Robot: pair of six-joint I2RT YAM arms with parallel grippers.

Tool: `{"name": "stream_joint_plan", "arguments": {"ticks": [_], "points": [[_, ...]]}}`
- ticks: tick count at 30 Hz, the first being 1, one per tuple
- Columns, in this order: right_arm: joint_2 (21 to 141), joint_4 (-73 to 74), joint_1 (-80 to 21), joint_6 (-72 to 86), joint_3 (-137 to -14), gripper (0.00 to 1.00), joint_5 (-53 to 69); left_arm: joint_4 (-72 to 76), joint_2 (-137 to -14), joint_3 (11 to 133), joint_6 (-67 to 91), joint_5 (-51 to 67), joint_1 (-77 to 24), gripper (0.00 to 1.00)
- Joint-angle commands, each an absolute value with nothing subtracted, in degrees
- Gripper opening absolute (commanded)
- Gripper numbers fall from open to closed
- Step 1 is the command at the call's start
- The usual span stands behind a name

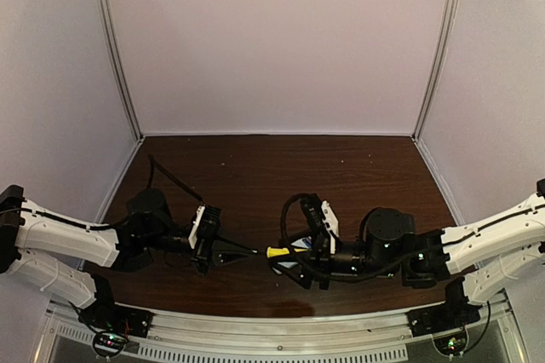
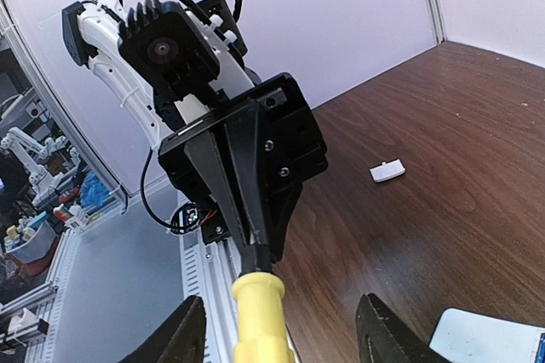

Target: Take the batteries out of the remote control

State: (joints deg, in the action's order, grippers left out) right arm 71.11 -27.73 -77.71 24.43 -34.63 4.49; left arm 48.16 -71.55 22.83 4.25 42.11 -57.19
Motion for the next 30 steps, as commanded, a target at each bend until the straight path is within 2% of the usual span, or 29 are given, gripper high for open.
{"name": "stream_joint_plan", "arguments": {"ticks": [1, 5, 10, 21, 30], "points": [[72.3, -29.9, -77.5, 24.5, -37.3, 0.58, 6.6, 50.6, -71.0, 22.6, 5.0, 41.5, -56.7, 0.0], [72.8, -29.3, -77.5, 23.9, -38.0, 0.48, 6.9, 50.3, -71.0, 22.9, 5.3, 41.6, -56.7, 0.0], [73.4, -28.3, -77.5, 23.5, -38.8, 0.42, 7.4, 50.3, -70.9, 22.9, 5.7, 41.4, -56.7, 0.0], [74.5, -27.5, -77.5, 22.6, -39.4, 0.31, 7.9, 49.6, -70.9, 23.2, 5.5, 41.5, -56.7, 0.0], [75.3, -27.2, -77.5, 22.4, -40.0, 0.27, 8.4, 49.4, -71.1, 23.4, 5.4, 41.4, -56.7, 0.0]]}}
